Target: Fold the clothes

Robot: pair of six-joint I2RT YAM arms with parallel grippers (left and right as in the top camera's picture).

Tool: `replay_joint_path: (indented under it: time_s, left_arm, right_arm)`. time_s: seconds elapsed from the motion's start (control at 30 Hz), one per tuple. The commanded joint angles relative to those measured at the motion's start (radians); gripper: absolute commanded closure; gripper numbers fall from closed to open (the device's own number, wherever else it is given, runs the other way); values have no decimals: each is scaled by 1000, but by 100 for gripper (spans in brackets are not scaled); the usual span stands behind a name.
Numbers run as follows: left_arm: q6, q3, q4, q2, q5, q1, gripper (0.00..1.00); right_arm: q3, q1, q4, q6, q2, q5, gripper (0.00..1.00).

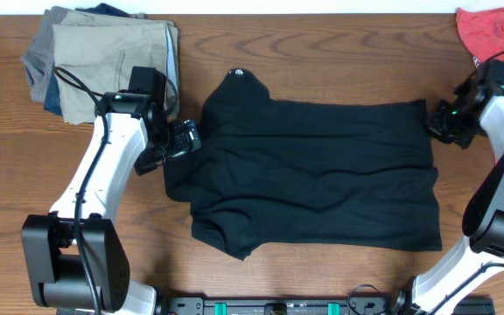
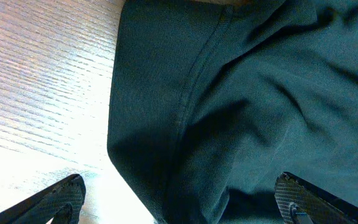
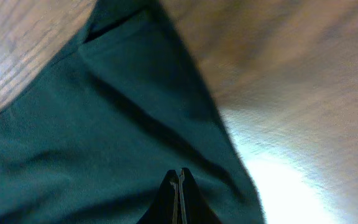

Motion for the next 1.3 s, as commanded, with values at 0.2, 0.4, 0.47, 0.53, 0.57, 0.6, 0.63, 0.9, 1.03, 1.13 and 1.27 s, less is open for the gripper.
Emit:
replay_joint_path:
  time_s: [0.2,0.4,0.47,0.53,0.57,0.6,0.63,0.9,1.03,1.13,1.27]
  left_arm:
    - [13,-5,-2,5,-11,1,2]
    - [13,-5,-2,5,-11,1,2]
    - [13,-5,-2,5,-11,1,2]
    - [13,-5,-2,5,-11,1,2]
    - [13,-5,-2,5,-11,1,2]
    - [13,-5,-2,5,-11,1,2]
    - [13,-5,-2,5,-11,2,2]
    - [13,-5,4,5,-11,2,2]
    - [13,-5,3,5,-11,2,2]
    - [13,-5,3,5,-11,1,2]
    - [13,-5,11,5,-11,2,2]
  right_arm:
    - [-23,122,58,106,5,118,99]
    - [-23,153,79,137,36,146,99]
    - [-23,152,84,143,65,146,99]
    - [-23,152,93,143,94,146,99]
    - [-23,152,98,143,108,146,99]
    - [-23,152,105,143,121,146,99]
    - [-23,152,114,143,134,141,99]
    - [-23,156,230,143,206,134,99]
    - [-23,163,324,145,265,113,99]
    - [-23,165,406,156,323,72,99]
    - [-18,169,536,186,415,29,99]
